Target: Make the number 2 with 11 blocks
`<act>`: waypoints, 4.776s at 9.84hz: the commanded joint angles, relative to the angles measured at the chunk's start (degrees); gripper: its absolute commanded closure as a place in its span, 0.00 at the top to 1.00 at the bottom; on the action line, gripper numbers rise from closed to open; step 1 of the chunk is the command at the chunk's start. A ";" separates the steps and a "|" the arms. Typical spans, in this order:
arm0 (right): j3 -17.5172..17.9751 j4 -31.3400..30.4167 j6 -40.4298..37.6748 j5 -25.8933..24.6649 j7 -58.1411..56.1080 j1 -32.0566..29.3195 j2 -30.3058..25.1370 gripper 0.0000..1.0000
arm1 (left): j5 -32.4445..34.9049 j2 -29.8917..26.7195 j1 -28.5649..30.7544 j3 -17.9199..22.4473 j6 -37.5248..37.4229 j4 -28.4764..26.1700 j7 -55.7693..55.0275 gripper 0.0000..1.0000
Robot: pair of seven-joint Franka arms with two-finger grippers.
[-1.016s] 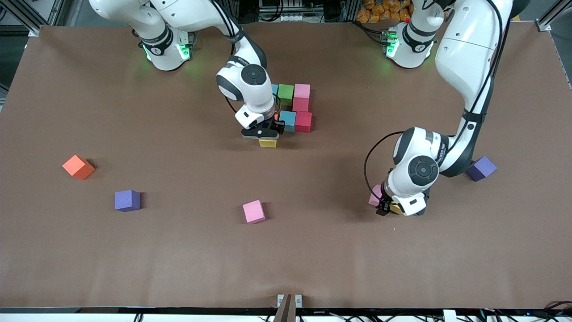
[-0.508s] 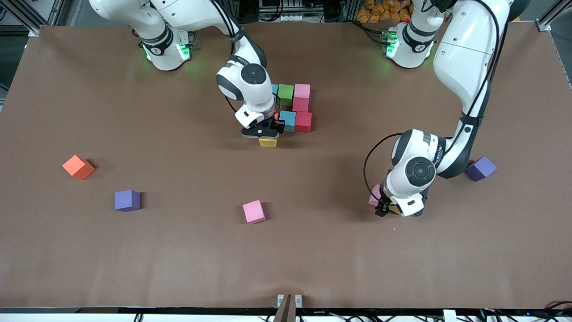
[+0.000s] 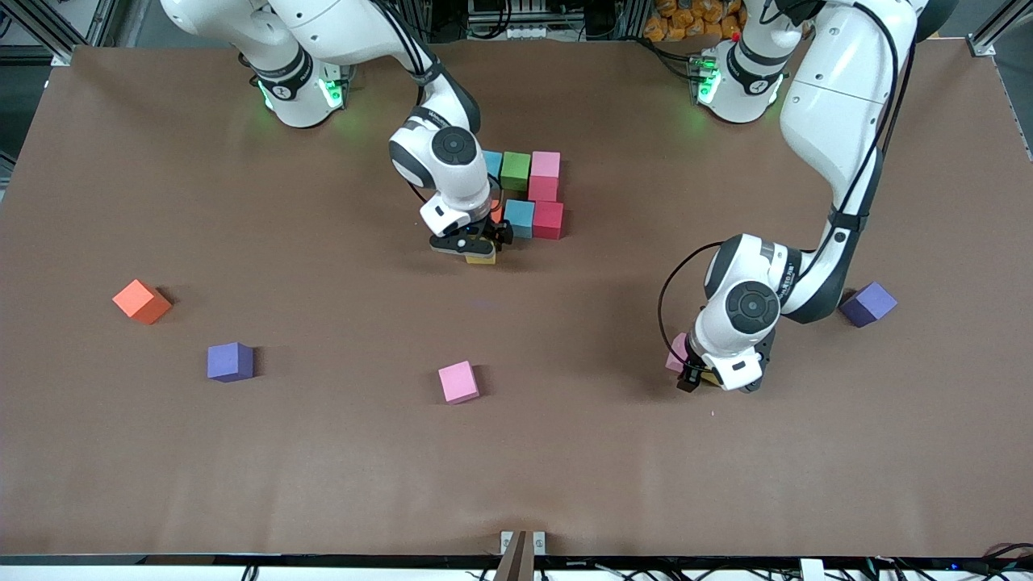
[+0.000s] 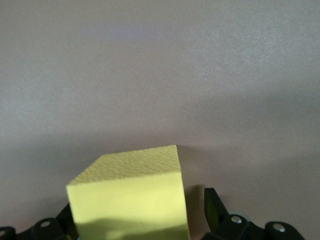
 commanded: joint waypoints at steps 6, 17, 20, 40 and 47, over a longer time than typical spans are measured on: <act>0.43 2.56 -3.10 6.75 0.55 -0.56 -1.24 1.00 | 3.19 -1.53 0.12 -0.93 0.55 -0.32 11.55 0.00; -0.10 16.07 -11.71 5.62 -24.57 -11.62 -1.43 1.00 | 3.98 -2.33 -6.29 -4.54 -2.61 0.91 38.91 0.00; -0.27 23.63 -11.10 1.17 -32.06 -12.69 5.06 1.00 | 3.89 -2.07 -9.10 -6.82 -6.46 5.72 43.76 0.00; -0.18 39.39 2.26 -16.44 -25.11 -16.11 22.75 0.51 | 3.63 5.40 -24.84 -6.56 -6.13 14.44 54.05 0.00; 2.35 44.14 -8.88 -14.08 -54.94 -23.56 22.23 0.06 | 3.54 5.84 -25.54 -6.65 -4.64 14.53 53.87 0.00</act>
